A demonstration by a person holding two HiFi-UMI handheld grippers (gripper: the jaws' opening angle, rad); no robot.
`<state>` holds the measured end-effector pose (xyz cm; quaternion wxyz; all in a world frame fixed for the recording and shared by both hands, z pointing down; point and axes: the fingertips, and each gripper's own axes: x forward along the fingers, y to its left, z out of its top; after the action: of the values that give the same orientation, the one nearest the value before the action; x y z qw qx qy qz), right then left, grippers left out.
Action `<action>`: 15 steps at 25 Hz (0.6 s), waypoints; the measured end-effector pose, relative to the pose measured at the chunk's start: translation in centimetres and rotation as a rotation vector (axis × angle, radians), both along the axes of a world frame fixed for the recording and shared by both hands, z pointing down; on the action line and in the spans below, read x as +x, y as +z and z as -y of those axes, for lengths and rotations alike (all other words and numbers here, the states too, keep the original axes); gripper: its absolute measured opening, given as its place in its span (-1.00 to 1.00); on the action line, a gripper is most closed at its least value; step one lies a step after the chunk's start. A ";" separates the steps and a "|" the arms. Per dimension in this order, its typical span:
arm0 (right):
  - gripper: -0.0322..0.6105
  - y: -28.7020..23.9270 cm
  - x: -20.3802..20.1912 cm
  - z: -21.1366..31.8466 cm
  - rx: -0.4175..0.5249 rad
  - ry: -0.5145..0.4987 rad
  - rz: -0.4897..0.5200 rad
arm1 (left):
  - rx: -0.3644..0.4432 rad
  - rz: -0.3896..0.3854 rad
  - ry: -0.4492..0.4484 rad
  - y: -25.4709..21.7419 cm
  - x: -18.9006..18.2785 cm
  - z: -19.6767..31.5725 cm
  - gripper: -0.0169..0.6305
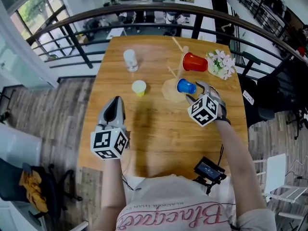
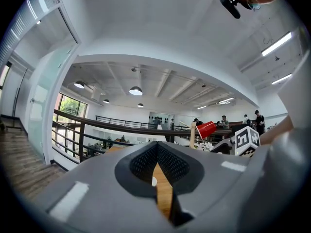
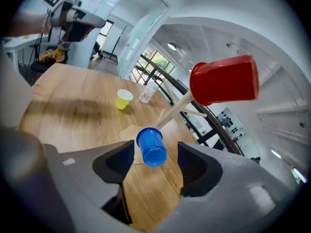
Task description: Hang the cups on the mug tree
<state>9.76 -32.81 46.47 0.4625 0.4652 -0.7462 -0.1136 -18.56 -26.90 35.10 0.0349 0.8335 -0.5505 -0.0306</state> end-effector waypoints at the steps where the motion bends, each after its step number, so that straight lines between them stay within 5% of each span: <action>1: -0.03 -0.3 0.1 -0.3 0.005 0.021 0.044 | 0.000 0.004 0.003 0.1 0.1 0.1 -0.91; 10: -0.08 -1.7 1.7 -3.3 0.073 0.183 0.415 | -0.009 0.036 0.034 1.0 1.6 0.0 -0.91; 15: -0.17 -2.0 1.6 -5.1 0.099 0.218 0.530 | -0.031 0.058 0.035 1.6 1.9 -0.1 -0.91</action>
<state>11.38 -27.74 44.47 0.2376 0.5780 -0.7803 0.0262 -16.62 -26.77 36.75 0.0324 0.8429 -0.5371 0.0028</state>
